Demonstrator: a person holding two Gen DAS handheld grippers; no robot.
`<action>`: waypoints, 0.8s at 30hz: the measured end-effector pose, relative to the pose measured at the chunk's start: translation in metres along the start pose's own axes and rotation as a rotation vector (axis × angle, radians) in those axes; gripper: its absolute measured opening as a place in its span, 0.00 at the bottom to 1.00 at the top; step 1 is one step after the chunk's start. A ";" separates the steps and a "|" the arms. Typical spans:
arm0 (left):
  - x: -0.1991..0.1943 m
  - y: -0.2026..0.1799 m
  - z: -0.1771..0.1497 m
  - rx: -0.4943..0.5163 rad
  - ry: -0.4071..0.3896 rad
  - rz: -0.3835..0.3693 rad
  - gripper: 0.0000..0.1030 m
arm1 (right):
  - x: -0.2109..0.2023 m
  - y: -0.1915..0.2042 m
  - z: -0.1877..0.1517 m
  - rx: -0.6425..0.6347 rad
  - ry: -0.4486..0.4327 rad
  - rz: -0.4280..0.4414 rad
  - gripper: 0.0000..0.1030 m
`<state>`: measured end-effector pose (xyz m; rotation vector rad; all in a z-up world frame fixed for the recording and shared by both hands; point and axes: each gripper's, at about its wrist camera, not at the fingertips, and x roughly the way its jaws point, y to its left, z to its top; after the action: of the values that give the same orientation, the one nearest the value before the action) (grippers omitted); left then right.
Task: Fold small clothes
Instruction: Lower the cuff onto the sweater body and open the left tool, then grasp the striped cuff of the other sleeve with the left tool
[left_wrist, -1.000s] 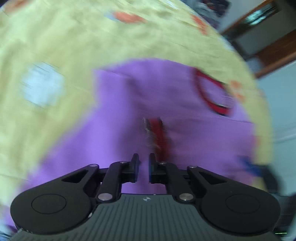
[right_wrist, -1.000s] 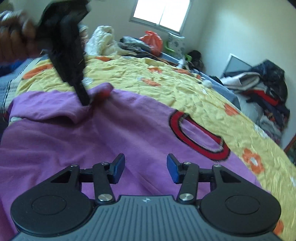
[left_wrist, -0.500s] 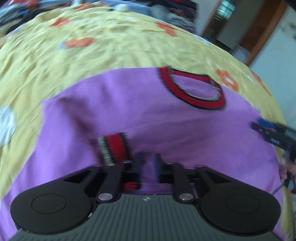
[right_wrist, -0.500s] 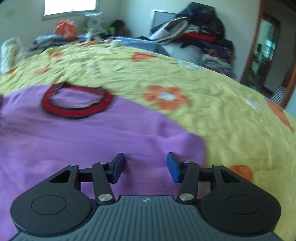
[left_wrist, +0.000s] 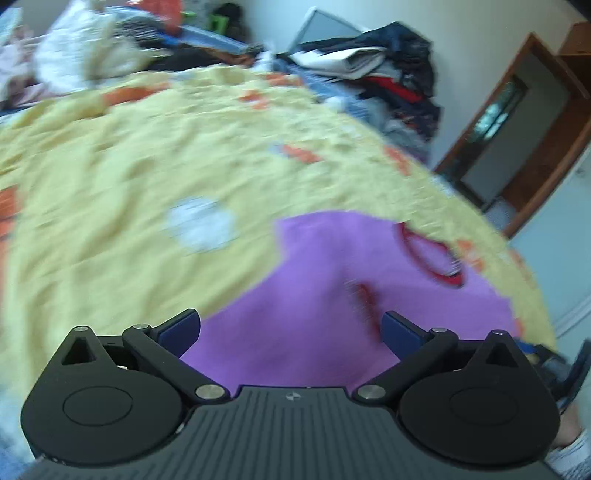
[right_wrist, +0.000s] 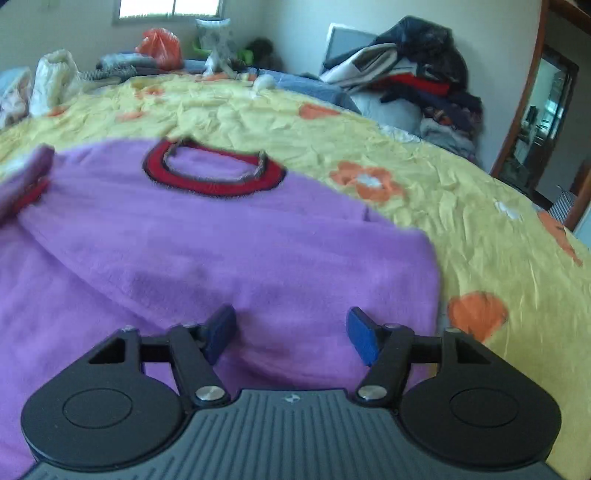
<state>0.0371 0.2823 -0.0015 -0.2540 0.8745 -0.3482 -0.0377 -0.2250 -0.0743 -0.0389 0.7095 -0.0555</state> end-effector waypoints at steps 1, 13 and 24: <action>-0.007 0.014 -0.005 -0.007 0.012 0.020 1.00 | -0.002 -0.004 0.001 0.035 0.005 -0.016 0.74; -0.065 0.143 -0.045 -0.157 -0.064 -0.122 1.00 | -0.055 0.029 -0.017 0.059 -0.083 0.075 0.75; -0.038 0.151 -0.084 0.113 0.096 -0.166 0.95 | -0.079 0.066 -0.020 -0.017 -0.100 0.074 0.75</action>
<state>-0.0217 0.4288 -0.0803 -0.2073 0.9277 -0.5666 -0.1085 -0.1543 -0.0415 -0.0311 0.6105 0.0232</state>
